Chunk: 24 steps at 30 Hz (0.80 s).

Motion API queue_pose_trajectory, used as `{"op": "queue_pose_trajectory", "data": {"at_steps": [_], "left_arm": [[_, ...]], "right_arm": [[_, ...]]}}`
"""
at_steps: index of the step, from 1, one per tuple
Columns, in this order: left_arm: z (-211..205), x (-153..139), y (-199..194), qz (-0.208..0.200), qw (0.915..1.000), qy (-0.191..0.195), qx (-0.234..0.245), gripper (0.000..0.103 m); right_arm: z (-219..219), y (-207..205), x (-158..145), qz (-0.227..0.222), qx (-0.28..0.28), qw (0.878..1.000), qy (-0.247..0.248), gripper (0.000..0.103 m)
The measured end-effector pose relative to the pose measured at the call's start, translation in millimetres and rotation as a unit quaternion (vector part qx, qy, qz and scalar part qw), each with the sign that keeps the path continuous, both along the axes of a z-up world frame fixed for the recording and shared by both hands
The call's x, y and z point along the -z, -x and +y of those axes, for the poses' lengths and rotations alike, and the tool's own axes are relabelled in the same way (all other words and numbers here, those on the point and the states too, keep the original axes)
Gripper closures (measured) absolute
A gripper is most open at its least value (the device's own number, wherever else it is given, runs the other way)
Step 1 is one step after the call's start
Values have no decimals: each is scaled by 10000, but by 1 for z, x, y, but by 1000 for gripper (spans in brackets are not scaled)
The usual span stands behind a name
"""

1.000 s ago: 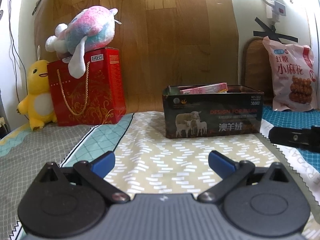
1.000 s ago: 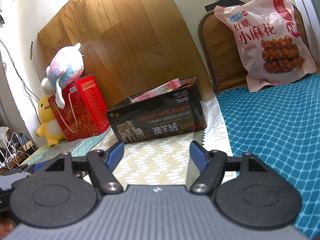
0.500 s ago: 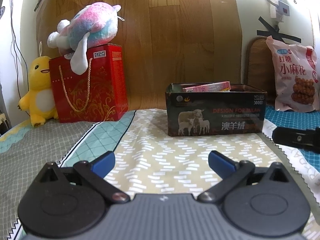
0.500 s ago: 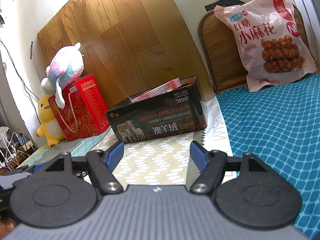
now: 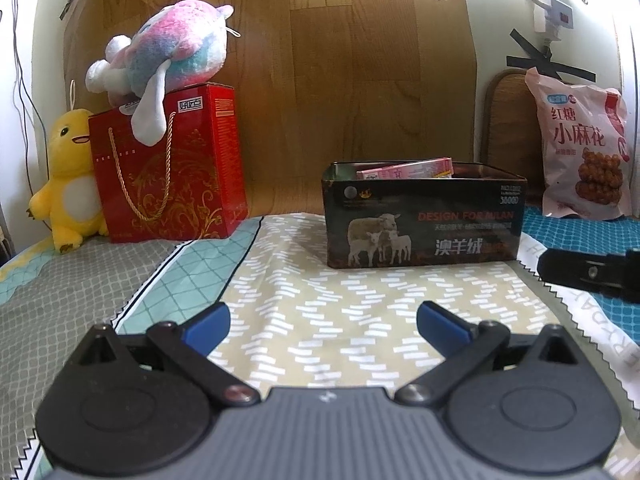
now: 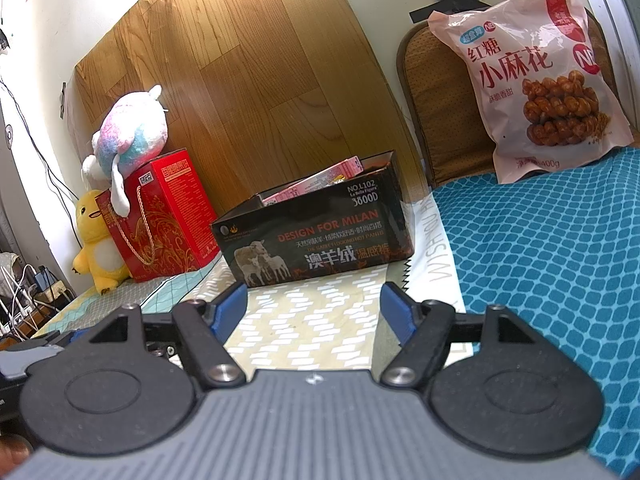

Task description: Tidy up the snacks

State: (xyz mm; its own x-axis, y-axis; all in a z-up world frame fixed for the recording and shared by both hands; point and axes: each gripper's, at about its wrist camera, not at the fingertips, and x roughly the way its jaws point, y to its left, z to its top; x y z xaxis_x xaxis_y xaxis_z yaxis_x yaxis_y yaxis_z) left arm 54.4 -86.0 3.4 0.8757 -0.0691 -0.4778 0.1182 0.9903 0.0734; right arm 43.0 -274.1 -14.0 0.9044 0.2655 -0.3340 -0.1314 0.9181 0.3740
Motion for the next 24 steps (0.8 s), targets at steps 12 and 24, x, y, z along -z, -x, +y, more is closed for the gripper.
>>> {"op": "queue_pose_trajectory", "data": {"at_steps": [12,24], "left_arm": [[0,1,-2,49,9999,-5,101,0],[0,1,-2,75,9999,5,117,0]], "right_arm": [[0,0,0,1,-1,10000,-1,28],[0,0,0,1,0,10000,0,28]]}}
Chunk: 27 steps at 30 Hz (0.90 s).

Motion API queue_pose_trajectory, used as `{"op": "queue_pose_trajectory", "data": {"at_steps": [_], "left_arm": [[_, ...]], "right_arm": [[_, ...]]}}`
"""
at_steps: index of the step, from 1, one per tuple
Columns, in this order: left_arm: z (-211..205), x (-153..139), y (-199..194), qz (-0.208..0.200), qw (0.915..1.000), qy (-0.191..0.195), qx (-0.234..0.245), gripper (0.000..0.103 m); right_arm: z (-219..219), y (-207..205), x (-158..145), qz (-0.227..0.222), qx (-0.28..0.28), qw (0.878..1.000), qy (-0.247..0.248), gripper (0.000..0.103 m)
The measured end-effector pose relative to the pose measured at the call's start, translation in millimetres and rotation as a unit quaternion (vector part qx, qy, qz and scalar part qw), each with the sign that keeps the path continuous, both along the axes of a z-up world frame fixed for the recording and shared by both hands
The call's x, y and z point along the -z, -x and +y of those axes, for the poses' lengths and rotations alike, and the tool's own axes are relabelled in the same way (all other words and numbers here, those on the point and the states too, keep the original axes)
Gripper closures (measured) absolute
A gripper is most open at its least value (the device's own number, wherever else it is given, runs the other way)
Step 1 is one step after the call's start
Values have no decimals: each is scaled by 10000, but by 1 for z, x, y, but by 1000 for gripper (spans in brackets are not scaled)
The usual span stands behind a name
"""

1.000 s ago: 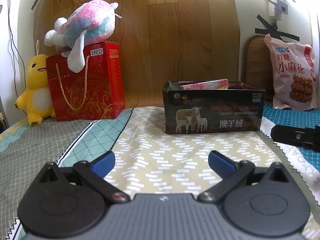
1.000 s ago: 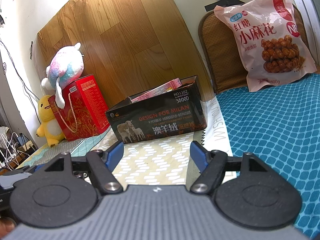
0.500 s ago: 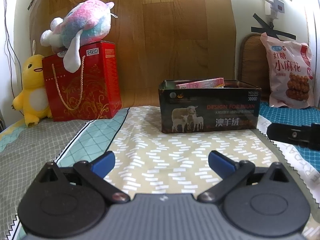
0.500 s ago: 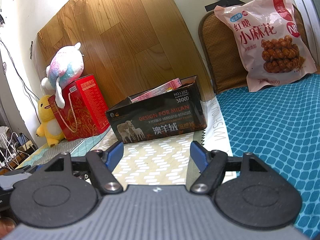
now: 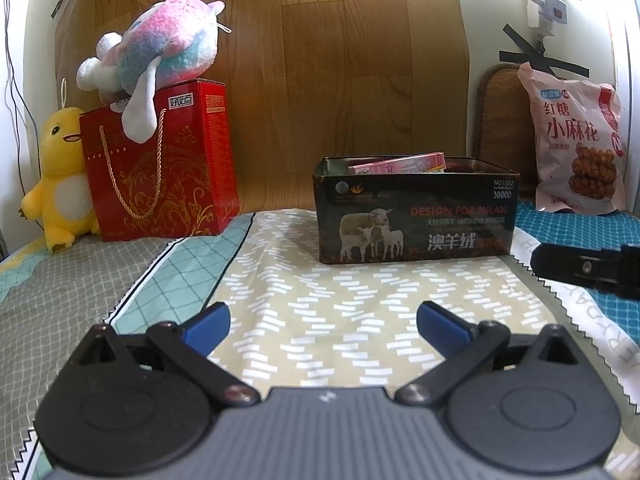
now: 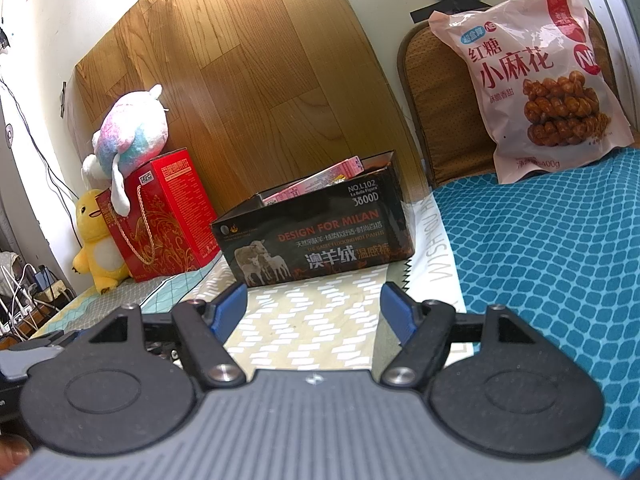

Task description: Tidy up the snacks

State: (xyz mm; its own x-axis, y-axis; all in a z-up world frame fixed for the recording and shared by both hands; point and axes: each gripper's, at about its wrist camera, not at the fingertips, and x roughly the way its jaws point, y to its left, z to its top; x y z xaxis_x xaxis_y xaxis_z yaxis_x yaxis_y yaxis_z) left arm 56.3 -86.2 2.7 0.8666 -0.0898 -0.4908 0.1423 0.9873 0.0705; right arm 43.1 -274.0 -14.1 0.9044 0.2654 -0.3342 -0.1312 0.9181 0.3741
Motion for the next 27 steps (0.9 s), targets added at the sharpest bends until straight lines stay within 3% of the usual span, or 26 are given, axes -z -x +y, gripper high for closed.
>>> {"op": "queue_pose_trajectory", "data": {"at_steps": [27], "left_arm": [[0,1,-1,42,10000,17,48,0]], "right_arm": [[0,0,-1,1,3,10000,-5,28]]}}
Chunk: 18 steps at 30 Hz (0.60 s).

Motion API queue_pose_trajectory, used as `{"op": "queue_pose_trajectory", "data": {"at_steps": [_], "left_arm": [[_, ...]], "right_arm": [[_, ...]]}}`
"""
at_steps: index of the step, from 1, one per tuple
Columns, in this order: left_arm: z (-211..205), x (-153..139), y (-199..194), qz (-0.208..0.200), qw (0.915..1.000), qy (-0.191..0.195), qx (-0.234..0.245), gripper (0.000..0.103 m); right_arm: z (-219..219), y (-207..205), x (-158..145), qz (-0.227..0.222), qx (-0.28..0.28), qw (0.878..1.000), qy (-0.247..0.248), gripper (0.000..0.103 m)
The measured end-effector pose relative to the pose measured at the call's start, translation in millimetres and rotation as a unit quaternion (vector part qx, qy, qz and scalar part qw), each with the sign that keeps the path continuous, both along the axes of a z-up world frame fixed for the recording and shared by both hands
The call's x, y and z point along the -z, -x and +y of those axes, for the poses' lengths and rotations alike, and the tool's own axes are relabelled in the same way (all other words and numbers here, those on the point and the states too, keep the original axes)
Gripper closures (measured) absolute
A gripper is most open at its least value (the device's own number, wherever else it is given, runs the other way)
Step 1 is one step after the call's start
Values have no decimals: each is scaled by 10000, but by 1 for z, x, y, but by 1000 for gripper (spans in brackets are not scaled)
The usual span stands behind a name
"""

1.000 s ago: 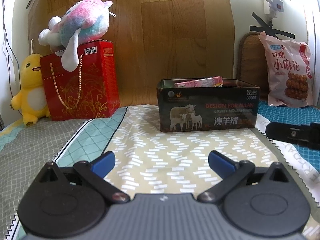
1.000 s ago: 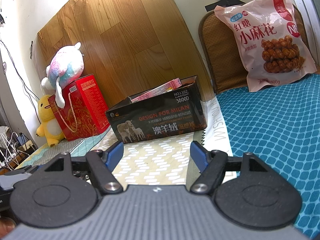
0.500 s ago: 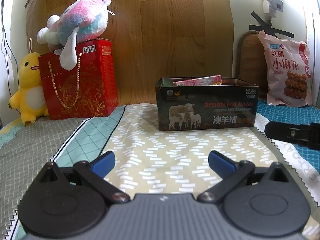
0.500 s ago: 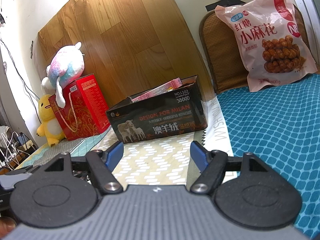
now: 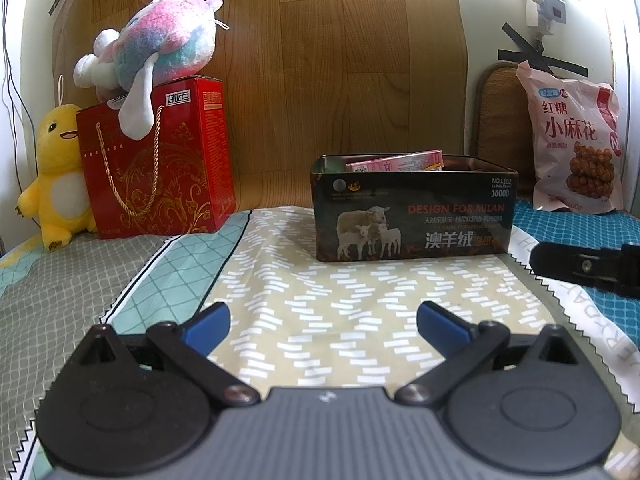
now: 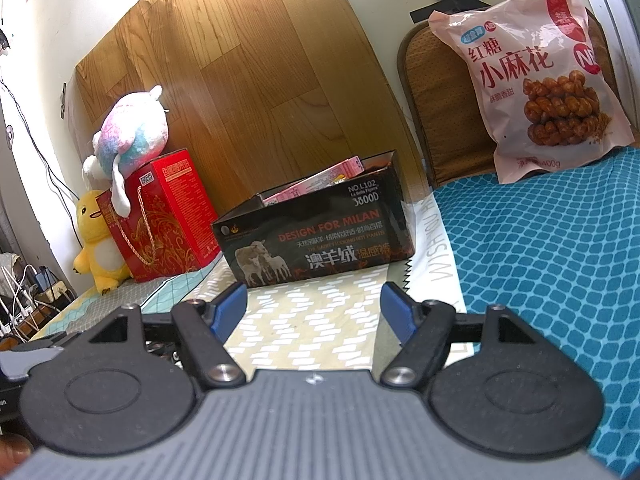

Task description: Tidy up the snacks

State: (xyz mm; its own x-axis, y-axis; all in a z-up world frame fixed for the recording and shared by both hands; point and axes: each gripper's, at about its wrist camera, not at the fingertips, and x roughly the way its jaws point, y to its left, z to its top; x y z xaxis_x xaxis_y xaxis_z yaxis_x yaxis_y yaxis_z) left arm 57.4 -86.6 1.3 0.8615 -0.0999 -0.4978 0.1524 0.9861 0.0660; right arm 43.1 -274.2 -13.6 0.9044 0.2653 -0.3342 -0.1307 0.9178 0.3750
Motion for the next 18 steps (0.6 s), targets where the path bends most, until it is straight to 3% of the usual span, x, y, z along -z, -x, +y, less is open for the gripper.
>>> {"op": "queue_pose_trajectory", "data": {"at_steps": [18], "left_arm": [[0,2,-6,205,9997,-60,-95,0]], "right_arm": [[0,0,0,1,1,10000,-1,28]]}}
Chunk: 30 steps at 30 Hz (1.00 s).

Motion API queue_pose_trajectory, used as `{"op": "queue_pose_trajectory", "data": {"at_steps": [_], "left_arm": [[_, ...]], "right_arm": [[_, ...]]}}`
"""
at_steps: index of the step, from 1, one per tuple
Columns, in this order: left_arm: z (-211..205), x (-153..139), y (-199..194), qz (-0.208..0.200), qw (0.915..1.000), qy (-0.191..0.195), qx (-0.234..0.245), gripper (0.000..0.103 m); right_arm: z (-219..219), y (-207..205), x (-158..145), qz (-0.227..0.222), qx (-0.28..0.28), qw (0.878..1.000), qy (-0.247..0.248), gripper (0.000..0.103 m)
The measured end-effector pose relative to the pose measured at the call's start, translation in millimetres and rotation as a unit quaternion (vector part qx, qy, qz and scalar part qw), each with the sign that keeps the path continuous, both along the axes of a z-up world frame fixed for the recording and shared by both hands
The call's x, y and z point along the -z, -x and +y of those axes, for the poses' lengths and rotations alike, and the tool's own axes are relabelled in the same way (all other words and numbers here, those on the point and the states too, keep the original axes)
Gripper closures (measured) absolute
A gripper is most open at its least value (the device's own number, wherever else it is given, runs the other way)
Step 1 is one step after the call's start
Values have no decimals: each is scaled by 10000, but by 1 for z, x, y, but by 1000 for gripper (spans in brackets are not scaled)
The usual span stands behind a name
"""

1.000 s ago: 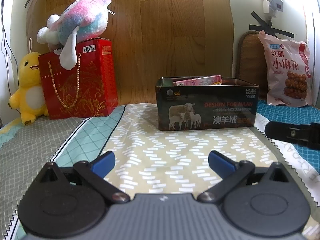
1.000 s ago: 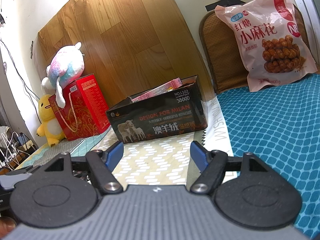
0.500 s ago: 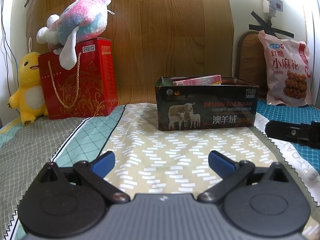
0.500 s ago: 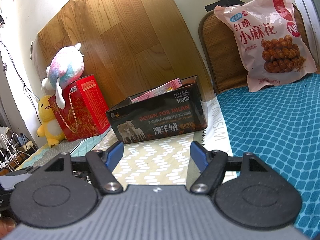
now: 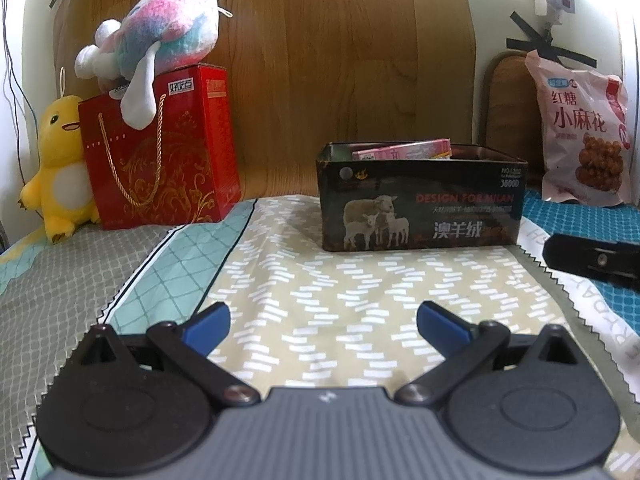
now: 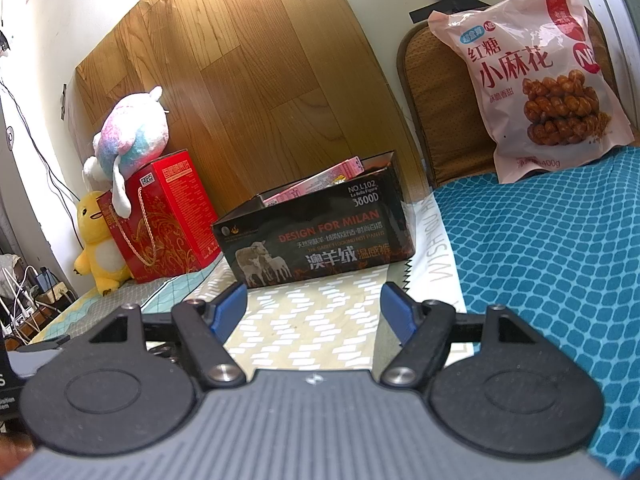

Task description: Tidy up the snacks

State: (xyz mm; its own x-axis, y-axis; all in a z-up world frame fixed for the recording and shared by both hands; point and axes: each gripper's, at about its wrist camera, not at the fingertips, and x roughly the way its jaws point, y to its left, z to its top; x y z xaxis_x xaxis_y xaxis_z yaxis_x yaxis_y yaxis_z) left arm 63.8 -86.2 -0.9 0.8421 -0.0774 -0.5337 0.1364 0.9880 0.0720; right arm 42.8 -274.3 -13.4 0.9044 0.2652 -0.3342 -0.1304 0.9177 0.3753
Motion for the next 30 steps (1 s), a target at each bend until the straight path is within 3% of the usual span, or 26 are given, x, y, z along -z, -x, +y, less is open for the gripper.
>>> {"op": "queue_pose_trajectory", "data": {"at_steps": [30], "left_arm": [[2,3,-7,257,9996,-51,-79,0]], "right_arm": [[0,0,0,3,5,10000,-11,27]]}}
